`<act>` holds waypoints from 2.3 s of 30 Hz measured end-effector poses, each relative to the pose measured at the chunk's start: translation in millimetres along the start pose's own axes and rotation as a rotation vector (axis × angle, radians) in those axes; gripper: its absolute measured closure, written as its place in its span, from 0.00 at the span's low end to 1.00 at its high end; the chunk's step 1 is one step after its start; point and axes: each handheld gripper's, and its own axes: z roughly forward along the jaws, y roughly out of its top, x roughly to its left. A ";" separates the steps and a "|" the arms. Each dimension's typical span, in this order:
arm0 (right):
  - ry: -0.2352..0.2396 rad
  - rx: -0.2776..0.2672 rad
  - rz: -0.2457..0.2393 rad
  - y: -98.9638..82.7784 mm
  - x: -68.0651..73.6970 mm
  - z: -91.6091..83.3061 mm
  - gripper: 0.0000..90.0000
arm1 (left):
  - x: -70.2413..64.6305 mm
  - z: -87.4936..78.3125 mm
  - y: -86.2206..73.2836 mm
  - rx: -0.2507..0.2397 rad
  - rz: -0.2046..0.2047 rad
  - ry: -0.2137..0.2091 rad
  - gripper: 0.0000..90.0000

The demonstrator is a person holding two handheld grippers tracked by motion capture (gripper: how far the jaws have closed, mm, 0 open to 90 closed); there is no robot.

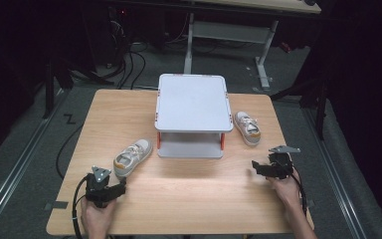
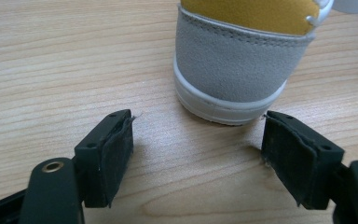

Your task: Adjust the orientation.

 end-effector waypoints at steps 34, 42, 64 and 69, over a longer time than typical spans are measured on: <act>0.008 -0.031 0.075 96.3 -20.2 43.6 0.18 | -0.1 0.1 0.1 0.000 0.000 0.000 0.28; 0.000 0.027 0.104 88.3 -26.8 68.6 0.20 | -0.1 0.1 0.1 0.000 0.000 0.001 0.28; -0.082 0.021 0.075 84.7 -17.0 65.6 0.37 | -0.2 0.1 0.0 -0.001 0.003 -0.002 0.28; -0.092 0.018 0.063 78.8 -12.0 48.0 0.38 | -0.4 -0.1 0.0 0.001 0.005 -0.005 0.28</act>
